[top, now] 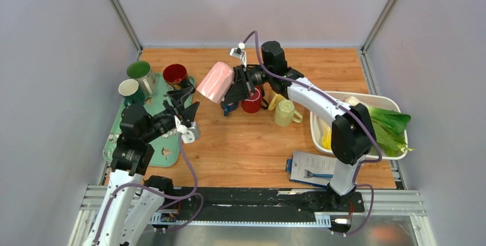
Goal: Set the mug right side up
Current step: Turn over the cup at the center of the board.
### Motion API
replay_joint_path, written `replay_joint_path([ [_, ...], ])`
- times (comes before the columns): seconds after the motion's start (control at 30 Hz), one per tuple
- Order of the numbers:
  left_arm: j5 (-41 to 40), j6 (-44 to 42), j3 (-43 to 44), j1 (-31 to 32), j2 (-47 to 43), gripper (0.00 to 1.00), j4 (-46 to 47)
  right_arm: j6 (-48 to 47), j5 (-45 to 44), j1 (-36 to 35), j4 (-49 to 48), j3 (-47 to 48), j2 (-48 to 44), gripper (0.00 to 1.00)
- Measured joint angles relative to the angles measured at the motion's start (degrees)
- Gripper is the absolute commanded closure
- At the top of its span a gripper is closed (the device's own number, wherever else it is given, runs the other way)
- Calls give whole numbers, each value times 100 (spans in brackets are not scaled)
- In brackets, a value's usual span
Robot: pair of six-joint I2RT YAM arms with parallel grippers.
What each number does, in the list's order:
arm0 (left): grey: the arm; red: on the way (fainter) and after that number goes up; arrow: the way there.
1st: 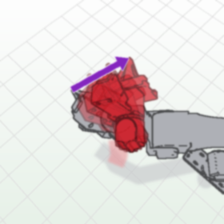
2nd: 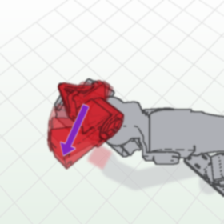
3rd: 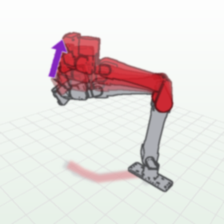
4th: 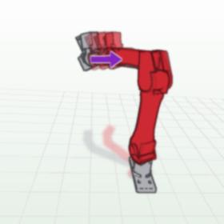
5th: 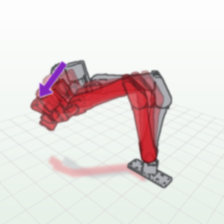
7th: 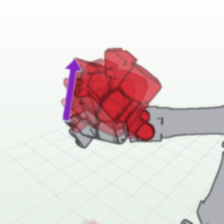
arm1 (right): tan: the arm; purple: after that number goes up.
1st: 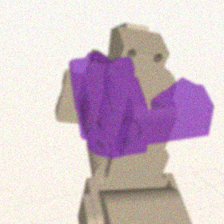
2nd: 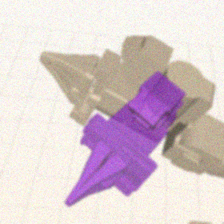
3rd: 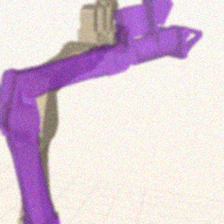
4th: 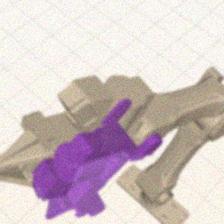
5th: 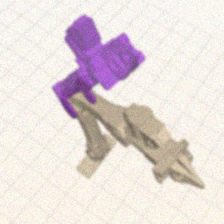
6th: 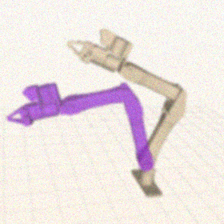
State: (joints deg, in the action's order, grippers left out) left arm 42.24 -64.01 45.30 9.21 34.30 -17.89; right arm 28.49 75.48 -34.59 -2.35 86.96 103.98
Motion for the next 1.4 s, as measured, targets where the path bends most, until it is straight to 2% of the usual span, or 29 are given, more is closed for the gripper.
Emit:
replay_joint_path([
  [0.17, -796, -262, -798, 739, 15, 37, 1322, 138, 114, -2, -168, -44, 0, 100],
  [0.33, -1683, -442, -1038, 1445, 352, 43, 2380, 127, 127, -4, -173, -179, 0, 100],
  [0.43, -2164, -470, -1038, 1764, 645, 60, 2920, 90, 142, -37, -157, -273, 0, 100],
  [0.47, -2293, -472, -1038, 1838, 745, 73, 3069, 79, 149, -48, -142, -286, 0, 99],
  [0.5, -2430, -485, -1038, 1908, 852, 79, 3204, 74, 131, -55, -136, -306, 0, 91],
  [0.53, -2511, -492, -1038, 1943, 903, 89, 3268, 101, 83, -52, -127, -315, 0, 76],
  [0.6, -2610, -459, -1034, 2013, 1003, 98, 3523, 162, 48, -2, -138, -315, -2, 53],
  [0.63, -2662, -461, -1029, 2052, 1038, 99, 3696, 138, 37, 13, -142, -313, -15, 44],
  [0.73, -2813, -422, -953, 2070, 1069, 100, 3633, -111, -66, 28, -85, -378, -42, 29],
  [0.83, -2959, -382, -809, 2065, 1091, 100, 3064, -291, -284, 101, 79, -527, -179, 13],
  [0.87, -2999, -374, -702, 2065, 1086, 100, 2739, -361, -332, 153, 160, -605, -256, 2],
  [0.9, -3023, -356, -595, 2065, 1086, 100, 2428, -435, -380, 238, 236, -691, -352, 0],
  [1.2, -2498, -647, 1158, 2039, 1272, 100, -2420, -1257, -1191, 1528, 999, -1714, -1801, 0],
  [1.4, -2461, -855, 1469, 2039, 2271, 100, -4343, -1528, -1526, 1613, 1222, -2234, -2323, 0],
])
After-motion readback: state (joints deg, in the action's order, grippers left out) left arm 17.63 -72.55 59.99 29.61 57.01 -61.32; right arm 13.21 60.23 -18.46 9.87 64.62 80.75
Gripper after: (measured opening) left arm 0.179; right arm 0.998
